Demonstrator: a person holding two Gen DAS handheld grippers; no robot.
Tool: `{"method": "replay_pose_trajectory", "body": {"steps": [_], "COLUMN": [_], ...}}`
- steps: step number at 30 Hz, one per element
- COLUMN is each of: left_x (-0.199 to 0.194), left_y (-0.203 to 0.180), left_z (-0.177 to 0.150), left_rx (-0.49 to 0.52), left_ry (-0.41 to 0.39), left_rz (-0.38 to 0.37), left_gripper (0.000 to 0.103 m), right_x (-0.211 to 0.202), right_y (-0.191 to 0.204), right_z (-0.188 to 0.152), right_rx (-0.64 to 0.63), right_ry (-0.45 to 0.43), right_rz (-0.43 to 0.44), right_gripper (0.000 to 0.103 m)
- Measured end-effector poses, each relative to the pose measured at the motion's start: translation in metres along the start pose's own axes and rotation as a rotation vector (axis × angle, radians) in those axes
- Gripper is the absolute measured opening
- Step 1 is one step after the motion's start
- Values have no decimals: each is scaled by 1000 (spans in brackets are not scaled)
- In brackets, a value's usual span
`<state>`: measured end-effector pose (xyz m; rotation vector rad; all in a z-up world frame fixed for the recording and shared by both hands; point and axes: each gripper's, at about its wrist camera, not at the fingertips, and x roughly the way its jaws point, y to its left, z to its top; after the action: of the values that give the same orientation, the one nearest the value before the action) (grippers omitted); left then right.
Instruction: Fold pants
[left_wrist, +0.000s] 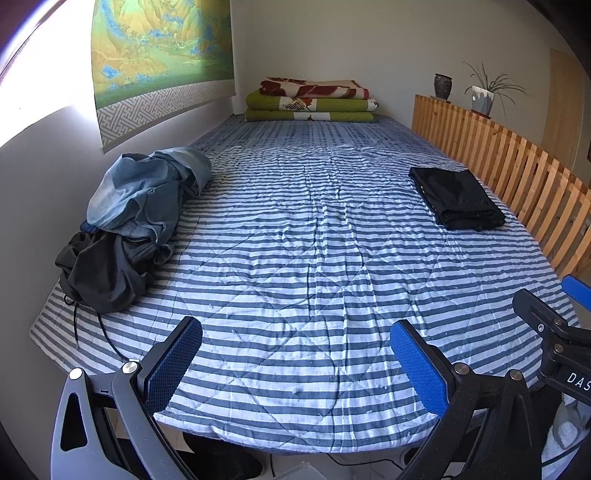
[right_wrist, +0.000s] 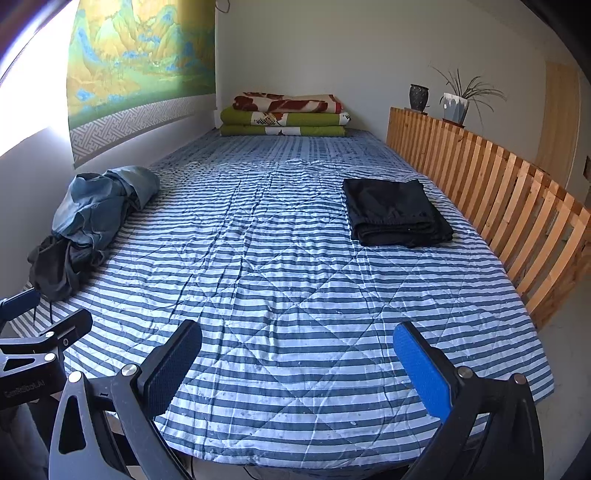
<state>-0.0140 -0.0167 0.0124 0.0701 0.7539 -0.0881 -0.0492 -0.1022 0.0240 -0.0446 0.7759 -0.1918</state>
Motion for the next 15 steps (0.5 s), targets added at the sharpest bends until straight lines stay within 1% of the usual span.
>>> {"method": "replay_pose_trajectory", "body": {"steps": [4, 9, 15], "left_x": [-4, -3, 2], "left_y": [-2, 1, 4], "left_z": [3, 3, 4], "left_rx": [3, -9, -14], "left_ry": [-9, -1, 6], "left_rz": [-10, -15, 7], "left_gripper": [103, 103, 103], "right_x": [-4, -3, 3], "right_y": [-2, -1, 2], "right_z": [5, 9, 10], "right_rx": [2, -8, -16], "right_ry": [-15, -22, -15], "right_rz": [-4, -2, 13], "right_gripper": [102, 102, 102]}}
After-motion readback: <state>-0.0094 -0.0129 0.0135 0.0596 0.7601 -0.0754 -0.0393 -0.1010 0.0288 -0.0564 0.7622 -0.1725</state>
